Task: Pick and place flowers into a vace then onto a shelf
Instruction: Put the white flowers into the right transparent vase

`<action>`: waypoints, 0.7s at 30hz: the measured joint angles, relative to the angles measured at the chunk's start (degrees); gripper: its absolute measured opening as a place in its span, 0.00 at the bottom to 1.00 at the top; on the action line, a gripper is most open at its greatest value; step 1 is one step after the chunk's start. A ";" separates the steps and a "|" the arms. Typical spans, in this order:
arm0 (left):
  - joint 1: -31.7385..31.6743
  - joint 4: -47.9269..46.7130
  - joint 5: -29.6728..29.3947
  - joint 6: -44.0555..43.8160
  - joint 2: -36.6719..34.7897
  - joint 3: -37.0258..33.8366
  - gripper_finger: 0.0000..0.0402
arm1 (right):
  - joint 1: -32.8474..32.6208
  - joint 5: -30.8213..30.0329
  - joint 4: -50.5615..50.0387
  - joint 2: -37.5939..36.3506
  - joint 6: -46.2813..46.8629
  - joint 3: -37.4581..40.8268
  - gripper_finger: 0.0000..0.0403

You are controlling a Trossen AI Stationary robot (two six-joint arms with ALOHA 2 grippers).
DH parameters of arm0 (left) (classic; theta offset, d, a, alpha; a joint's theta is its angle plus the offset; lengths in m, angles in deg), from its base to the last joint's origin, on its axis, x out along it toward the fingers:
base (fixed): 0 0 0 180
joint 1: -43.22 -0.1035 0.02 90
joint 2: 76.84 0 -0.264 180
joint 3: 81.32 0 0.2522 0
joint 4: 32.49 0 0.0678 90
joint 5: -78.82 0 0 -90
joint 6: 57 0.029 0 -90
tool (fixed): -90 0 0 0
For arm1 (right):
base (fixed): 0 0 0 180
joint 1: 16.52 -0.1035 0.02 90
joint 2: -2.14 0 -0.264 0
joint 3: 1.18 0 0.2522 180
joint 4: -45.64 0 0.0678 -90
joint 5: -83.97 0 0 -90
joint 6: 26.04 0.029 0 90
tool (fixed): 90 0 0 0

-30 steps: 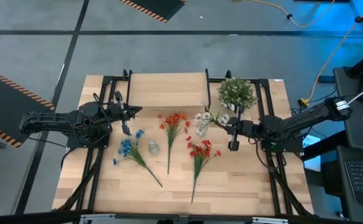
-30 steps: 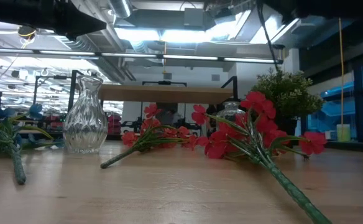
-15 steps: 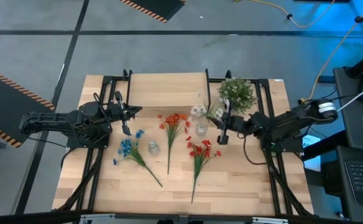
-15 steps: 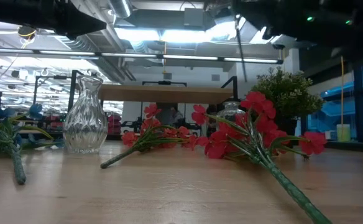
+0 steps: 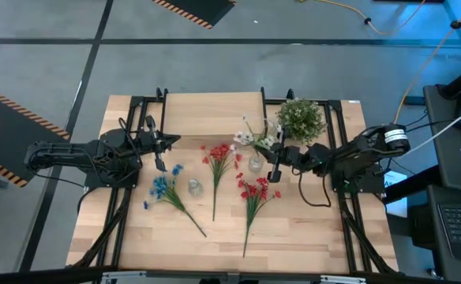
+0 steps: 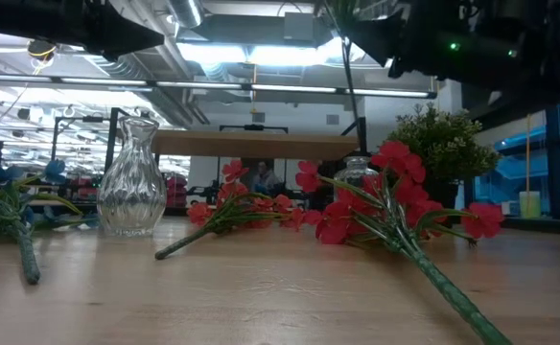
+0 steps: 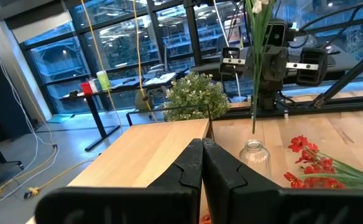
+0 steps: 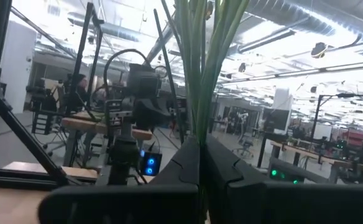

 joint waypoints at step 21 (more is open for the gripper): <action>0.01 -0.01 -0.02 0.63 0.02 0.00 0.01 | 0.00 -4.42 -1.73 5.07 1.66 -1.04 0.00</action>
